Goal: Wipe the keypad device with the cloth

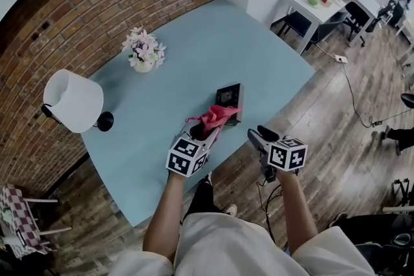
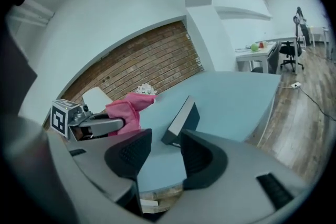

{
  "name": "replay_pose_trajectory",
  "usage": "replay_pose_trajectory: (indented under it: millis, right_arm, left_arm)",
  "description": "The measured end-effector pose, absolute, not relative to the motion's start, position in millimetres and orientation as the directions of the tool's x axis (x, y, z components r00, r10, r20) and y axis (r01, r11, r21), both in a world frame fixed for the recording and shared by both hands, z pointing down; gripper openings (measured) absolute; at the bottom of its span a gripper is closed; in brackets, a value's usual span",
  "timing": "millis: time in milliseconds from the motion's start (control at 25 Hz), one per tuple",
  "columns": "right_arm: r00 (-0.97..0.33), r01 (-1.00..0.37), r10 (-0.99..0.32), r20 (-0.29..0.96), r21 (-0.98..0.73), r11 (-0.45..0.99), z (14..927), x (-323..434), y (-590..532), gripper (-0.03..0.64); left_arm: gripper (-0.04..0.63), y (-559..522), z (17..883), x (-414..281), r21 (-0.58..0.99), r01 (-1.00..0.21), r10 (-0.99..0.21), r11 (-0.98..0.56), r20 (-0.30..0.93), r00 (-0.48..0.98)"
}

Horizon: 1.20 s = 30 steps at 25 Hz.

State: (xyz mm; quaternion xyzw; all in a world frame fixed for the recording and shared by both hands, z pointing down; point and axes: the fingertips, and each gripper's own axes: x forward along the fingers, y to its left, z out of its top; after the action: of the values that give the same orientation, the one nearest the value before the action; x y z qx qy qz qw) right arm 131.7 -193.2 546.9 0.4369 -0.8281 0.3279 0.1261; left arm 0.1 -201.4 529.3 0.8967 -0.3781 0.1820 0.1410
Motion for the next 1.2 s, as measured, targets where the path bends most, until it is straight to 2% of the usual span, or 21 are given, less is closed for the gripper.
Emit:
replay_pose_trajectory:
  millis: [440, 680, 800, 1200]
  right_arm:
    - [-0.463, -0.887, -0.768, 0.444, -0.232, 0.400, 473, 166, -169, 0.142]
    - [-0.409, -0.911, -0.829, 0.382, -0.128, 0.391, 425, 179, -152, 0.052]
    - [-0.408, -0.912, -0.842, 0.354, -0.113, 0.394, 406, 183, -139, 0.029]
    - [-0.424, -0.897, -0.847, 0.321, -0.024, 0.441, 358, 193, -89, 0.021]
  left_arm:
    - [0.135, -169, 465, -16, 0.077, -0.793, -0.739, -0.605, 0.317, 0.595]
    - [0.135, -146, 423, -16, 0.003, -0.806, -0.774, -0.592, 0.277, 0.570]
    - [0.135, -133, 402, -12, -0.008, -0.807, -0.783, -0.590, 0.246, 0.571]
    - [0.133, -90, 361, 19, -0.080, -0.824, -0.821, -0.561, 0.178, 0.542]
